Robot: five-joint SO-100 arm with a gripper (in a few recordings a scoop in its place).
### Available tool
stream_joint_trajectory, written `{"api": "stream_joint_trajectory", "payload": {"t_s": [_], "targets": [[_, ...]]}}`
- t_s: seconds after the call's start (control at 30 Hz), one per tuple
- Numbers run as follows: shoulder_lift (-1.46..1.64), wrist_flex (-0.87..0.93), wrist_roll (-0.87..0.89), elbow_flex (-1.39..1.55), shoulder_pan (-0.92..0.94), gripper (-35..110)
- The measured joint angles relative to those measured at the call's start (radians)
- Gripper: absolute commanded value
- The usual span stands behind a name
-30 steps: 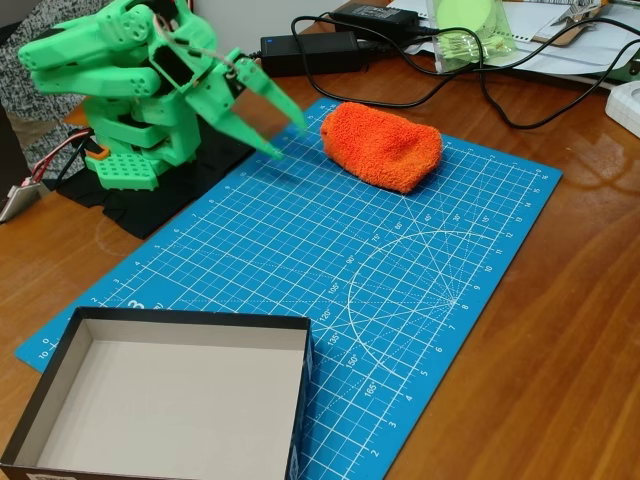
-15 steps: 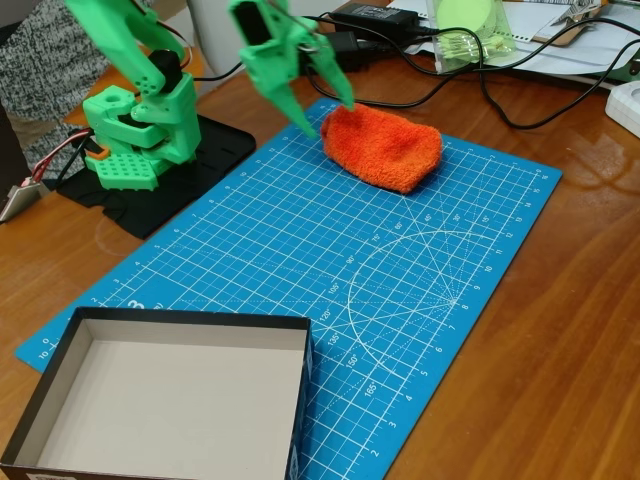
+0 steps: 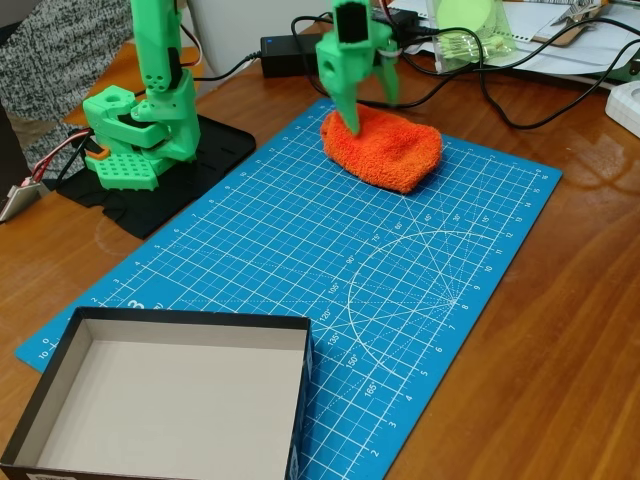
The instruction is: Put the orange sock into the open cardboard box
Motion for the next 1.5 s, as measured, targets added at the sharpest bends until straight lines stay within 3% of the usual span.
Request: {"api": "stream_joint_trajectory", "payload": {"t_s": [0.37,0.57,0.93,1.17,1.5], "targets": [[-0.173,-0.017,-0.051,-0.080,0.043,30],[-0.196,-0.002,-0.052,-0.103,0.061,0],[-0.198,0.074,0.037,-0.301,0.118,0],[-0.442,0.282,0.281,-0.851,0.405,0],[-0.575,0.304,0.535,-1.157,0.856,0]]}}
